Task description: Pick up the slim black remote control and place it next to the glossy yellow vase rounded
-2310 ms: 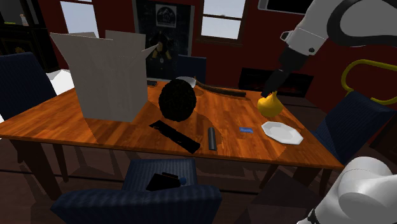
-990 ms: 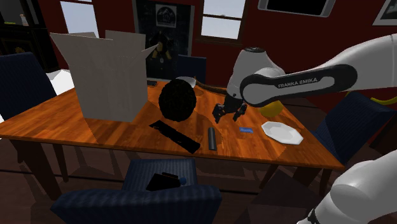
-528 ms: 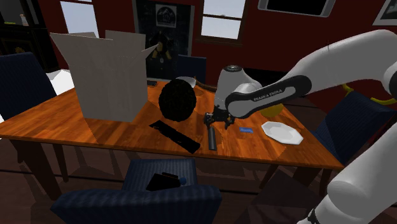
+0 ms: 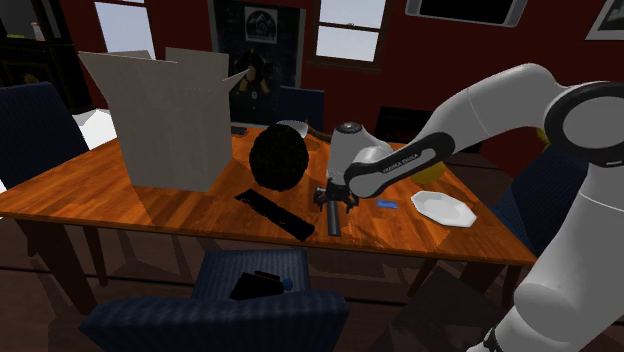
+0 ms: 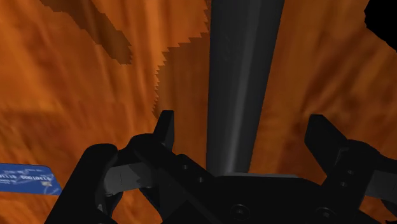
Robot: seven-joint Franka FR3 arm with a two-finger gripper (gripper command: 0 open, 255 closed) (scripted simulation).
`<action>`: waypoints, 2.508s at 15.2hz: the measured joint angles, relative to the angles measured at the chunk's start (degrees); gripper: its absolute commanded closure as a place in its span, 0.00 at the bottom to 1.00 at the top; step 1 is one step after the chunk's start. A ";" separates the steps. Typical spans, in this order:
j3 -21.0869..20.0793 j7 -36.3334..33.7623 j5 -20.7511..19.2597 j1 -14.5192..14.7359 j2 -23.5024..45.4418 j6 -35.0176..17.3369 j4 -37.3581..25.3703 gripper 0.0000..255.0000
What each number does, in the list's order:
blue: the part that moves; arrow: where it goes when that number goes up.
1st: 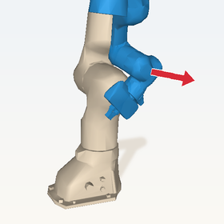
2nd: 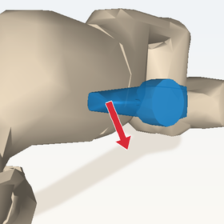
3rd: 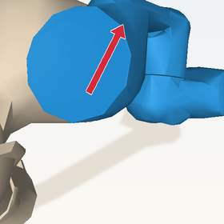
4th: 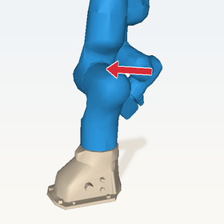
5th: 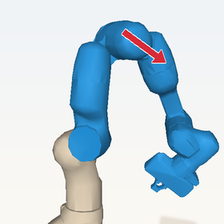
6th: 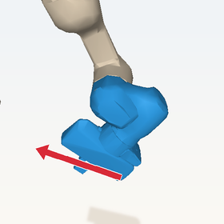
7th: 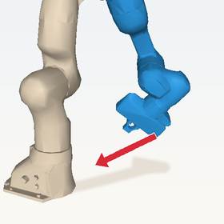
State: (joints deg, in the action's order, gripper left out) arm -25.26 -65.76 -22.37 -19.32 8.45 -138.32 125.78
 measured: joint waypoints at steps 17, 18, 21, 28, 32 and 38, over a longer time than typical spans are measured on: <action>0.82 -1.70 -2.59 0.20 2.69 -2.43 -0.25 1.00; 0.82 -1.66 -2.56 0.19 2.69 -2.33 -0.28 1.00; 0.87 -1.85 -2.79 0.24 2.73 -2.41 -0.28 1.00; 0.05 1.02 0.53 -0.39 -0.04 1.02 -1.18 1.00; -0.42 2.89 2.76 -0.66 -2.25 3.47 -1.92 1.00; -0.76 5.46 5.50 -0.92 -4.90 7.36 -3.81 1.00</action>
State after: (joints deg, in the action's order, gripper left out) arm -26.01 -60.30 -16.87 -20.24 3.55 -130.96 121.97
